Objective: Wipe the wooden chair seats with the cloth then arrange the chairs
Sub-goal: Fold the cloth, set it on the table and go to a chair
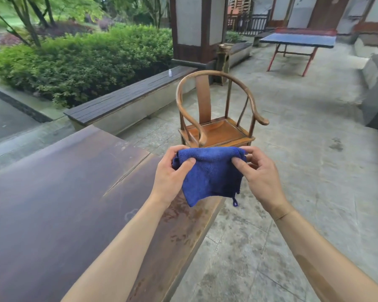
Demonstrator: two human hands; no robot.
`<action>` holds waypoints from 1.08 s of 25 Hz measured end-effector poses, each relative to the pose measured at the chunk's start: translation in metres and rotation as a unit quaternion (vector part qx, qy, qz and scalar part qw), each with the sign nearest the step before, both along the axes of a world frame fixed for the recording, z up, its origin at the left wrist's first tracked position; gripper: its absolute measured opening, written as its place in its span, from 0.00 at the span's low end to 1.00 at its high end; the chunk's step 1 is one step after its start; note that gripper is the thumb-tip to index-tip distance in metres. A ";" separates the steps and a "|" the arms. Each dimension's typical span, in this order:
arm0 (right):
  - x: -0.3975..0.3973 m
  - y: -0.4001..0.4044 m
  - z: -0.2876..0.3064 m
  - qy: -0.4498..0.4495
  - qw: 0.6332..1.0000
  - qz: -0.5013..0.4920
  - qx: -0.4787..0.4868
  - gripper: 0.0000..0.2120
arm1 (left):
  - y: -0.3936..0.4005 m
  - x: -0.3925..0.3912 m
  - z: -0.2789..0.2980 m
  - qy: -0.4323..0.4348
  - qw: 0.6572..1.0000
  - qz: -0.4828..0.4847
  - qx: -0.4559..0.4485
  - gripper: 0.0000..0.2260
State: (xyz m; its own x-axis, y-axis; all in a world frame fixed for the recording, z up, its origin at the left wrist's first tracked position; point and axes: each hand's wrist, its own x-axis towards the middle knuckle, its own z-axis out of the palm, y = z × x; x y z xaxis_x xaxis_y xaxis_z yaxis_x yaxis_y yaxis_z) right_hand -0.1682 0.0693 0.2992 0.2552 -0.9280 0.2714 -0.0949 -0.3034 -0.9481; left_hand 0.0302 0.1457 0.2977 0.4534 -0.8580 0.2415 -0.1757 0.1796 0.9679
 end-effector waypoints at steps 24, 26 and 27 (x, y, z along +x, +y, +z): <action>0.198 -0.128 -0.239 0.253 0.888 0.338 0.184 0.07 | -0.016 0.066 -0.242 0.251 0.866 0.369 0.224 0.07; 0.198 -0.127 -0.263 0.296 0.877 0.336 0.173 0.06 | -0.014 0.058 -0.265 0.271 0.842 0.392 0.253 0.07; 0.199 -0.126 -0.271 0.317 0.875 0.334 0.154 0.06 | -0.014 0.056 -0.274 0.265 0.835 0.402 0.266 0.08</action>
